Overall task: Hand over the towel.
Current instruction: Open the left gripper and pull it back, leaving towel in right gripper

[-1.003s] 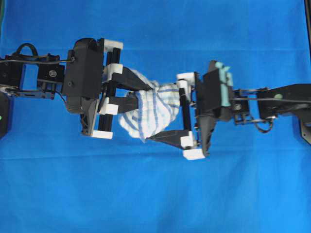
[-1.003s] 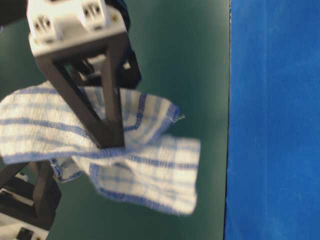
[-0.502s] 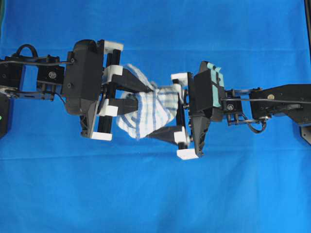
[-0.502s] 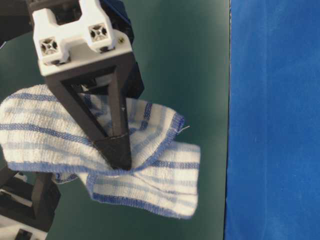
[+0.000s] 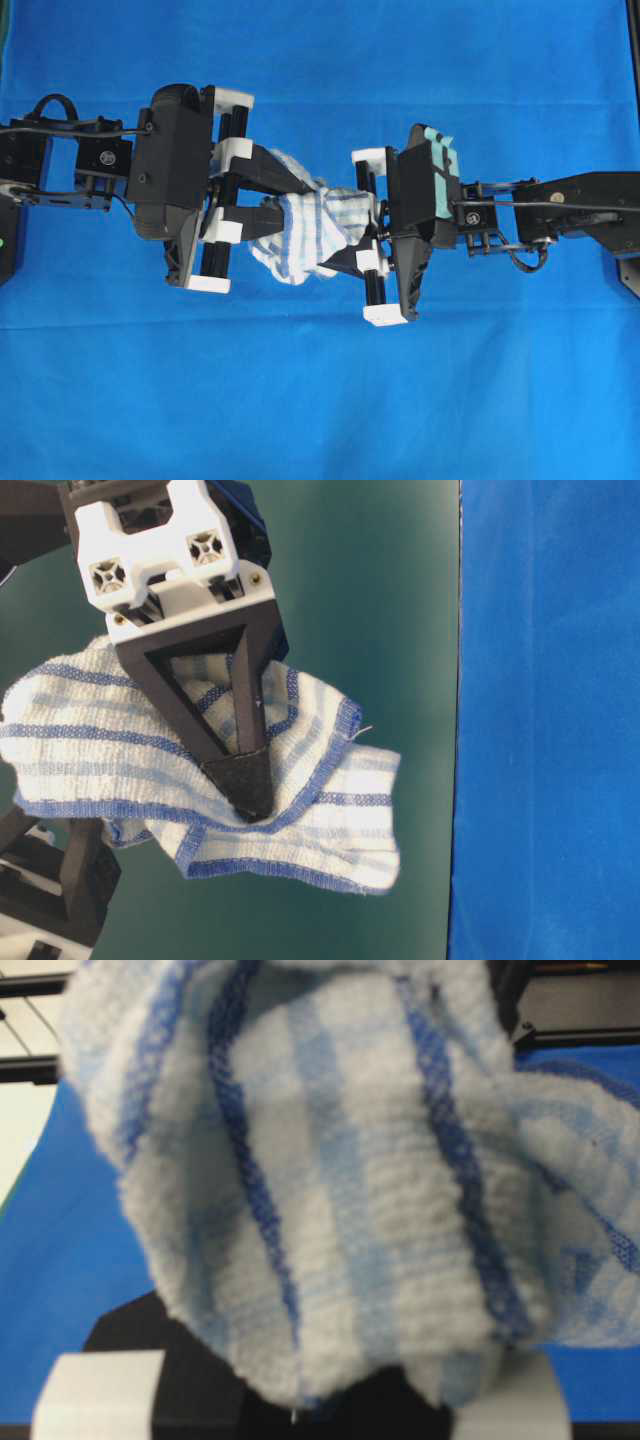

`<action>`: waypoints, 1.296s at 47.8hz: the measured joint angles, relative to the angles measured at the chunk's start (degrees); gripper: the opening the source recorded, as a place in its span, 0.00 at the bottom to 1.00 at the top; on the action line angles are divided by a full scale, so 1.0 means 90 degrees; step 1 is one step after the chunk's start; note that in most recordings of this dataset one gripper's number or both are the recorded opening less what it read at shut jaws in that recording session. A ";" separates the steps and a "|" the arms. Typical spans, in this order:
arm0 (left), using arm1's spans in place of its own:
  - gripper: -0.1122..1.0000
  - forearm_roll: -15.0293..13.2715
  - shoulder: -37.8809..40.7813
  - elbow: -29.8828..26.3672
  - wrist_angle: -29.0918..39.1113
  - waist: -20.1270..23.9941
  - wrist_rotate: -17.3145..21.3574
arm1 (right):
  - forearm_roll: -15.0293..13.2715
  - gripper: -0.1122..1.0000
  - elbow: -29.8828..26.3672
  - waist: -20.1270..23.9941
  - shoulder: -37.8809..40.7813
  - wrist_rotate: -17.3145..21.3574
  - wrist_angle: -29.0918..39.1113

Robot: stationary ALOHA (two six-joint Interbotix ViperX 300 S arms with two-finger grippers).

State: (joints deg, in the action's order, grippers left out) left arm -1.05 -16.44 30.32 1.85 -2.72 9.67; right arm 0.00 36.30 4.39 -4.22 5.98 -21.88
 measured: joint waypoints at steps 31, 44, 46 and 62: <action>0.90 0.0010 -0.0508 0.0566 -0.0313 0.0000 -0.0010 | 0.0000 0.15 0.0000 0.0000 0.0000 0.0000 0.0068; 0.94 0.0000 -0.1729 0.1406 -0.0508 0.0000 -0.0020 | 0.0000 0.15 0.0000 -0.0010 -0.0020 0.0000 0.0068; 0.94 0.0000 -0.1943 0.1533 -0.0518 0.0000 -0.0020 | 0.0000 0.15 0.0000 -0.0010 -0.0020 0.0000 0.0059; 0.94 -0.0029 -0.2861 0.2100 -0.0566 0.0000 -0.0020 | 0.0000 0.15 0.0000 -0.0010 -0.0029 0.0000 0.0068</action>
State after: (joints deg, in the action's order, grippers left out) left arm -1.32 -42.19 49.22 -3.25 -2.72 9.49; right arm 0.00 36.30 4.31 -4.48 5.98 -21.27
